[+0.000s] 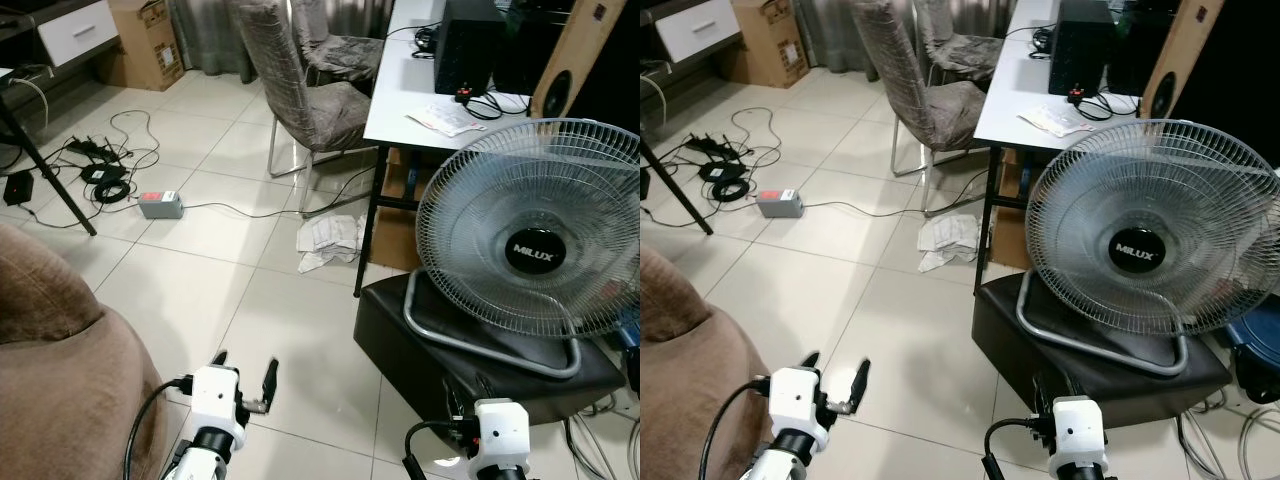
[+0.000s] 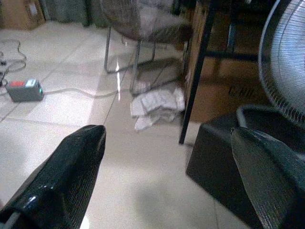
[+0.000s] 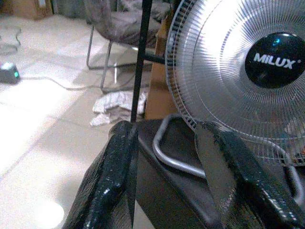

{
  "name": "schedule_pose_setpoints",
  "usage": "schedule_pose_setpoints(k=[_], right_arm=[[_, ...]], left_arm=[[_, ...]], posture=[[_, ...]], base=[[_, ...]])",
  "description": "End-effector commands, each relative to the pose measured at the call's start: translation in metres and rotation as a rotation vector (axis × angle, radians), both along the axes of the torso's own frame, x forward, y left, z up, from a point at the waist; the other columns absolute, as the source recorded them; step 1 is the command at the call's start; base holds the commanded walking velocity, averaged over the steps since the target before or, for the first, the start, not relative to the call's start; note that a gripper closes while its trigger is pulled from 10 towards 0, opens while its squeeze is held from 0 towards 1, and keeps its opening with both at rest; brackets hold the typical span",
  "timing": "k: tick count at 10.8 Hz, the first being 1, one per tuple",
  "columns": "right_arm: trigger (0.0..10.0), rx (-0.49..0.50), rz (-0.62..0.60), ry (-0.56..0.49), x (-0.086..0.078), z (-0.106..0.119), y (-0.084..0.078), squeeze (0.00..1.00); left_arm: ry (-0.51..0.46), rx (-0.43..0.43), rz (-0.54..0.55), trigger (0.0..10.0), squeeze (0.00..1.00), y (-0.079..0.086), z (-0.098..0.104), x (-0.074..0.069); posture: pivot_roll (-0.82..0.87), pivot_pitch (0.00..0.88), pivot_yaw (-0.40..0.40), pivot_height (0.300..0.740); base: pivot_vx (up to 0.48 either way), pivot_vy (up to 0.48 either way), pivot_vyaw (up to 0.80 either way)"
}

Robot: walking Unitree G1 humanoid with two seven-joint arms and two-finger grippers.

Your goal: Move the pillow to the sofa from floor

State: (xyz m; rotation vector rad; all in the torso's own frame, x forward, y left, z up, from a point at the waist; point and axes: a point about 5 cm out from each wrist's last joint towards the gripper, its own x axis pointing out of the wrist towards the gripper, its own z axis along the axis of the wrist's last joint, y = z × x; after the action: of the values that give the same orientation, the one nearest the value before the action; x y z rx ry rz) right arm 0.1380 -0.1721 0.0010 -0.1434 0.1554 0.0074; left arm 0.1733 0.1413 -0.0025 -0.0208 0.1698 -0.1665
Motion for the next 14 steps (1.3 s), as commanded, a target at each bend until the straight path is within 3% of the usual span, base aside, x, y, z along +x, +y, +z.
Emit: schedule_pose_setpoints(k=[1, 2, 3, 5, 9, 12, 13, 14], right_arm=[[10.0, 0.026, -0.002, -0.016, 0.0, 0.0, 0.001, 0.0], [10.0, 0.037, -0.008, -0.023, 0.0, 0.0, 0.001, 0.0], [10.0, 0.057, -0.007, -0.023, 0.001, -0.001, 0.003, 0.0], [10.0, 0.085, 0.0, -0.027, 0.002, -0.002, 0.004, 0.0], [10.0, 0.053, 0.04, -0.027, 0.004, -0.002, 0.004, 0.0], [10.0, 0.034, 0.029, -0.037, 0.005, -0.001, 0.003, 0.0], [10.0, 0.021, 0.035, -0.054, 0.005, 0.001, 0.003, 0.0], [10.0, -0.001, 0.062, -0.073, 0.008, 0.003, 0.003, 0.0]], left_arm=[[-0.001, -0.016, -0.021, 10.0, 0.0, -0.007, -0.002, -0.006], [-0.002, -0.023, -0.028, 10.0, 0.0, -0.011, -0.005, -0.016], [-0.022, -0.009, -0.01, 10.0, 0.0, 0.013, 0.016, 0.056], [-0.056, -0.022, -0.01, 10.0, 0.0, 0.01, 0.031, 0.076], [0.006, 0.0, -0.063, 10.0, 0.0, 0.004, 0.027, 0.09], [-0.014, 0.022, -0.084, 10.0, 0.0, 0.007, 0.028, 0.094], [-0.064, 0.035, -0.13, 10.0, 0.0, 0.002, 0.033, 0.093], [-0.09, 0.026, -0.153, 10.0, 0.0, -0.006, 0.039, 0.101]], posture=[[-0.03, 0.0, 0.006, 0.74], [-0.02, 0.0, 0.0, 0.74], [-0.02, 0.0, -0.002, 0.74], [-0.01, 0.0, -0.009, 0.74], [-0.01, 0.0, -0.01, 0.74], [-0.02, 0.0, -0.004, 0.74], [-0.02, 0.0, -0.004, 0.74], [-0.01, 0.0, -0.006, 0.74]], base=[[0.0, 0.0, 0.0], [0.0, 0.0, 0.0], [0.0, 0.0, 0.0], [0.0, 0.0, 0.0], [0.0, 0.0, 0.0], [0.0, 0.0, 0.0], [0.0, 0.0, 0.0], [0.0, 0.0, 0.0]])
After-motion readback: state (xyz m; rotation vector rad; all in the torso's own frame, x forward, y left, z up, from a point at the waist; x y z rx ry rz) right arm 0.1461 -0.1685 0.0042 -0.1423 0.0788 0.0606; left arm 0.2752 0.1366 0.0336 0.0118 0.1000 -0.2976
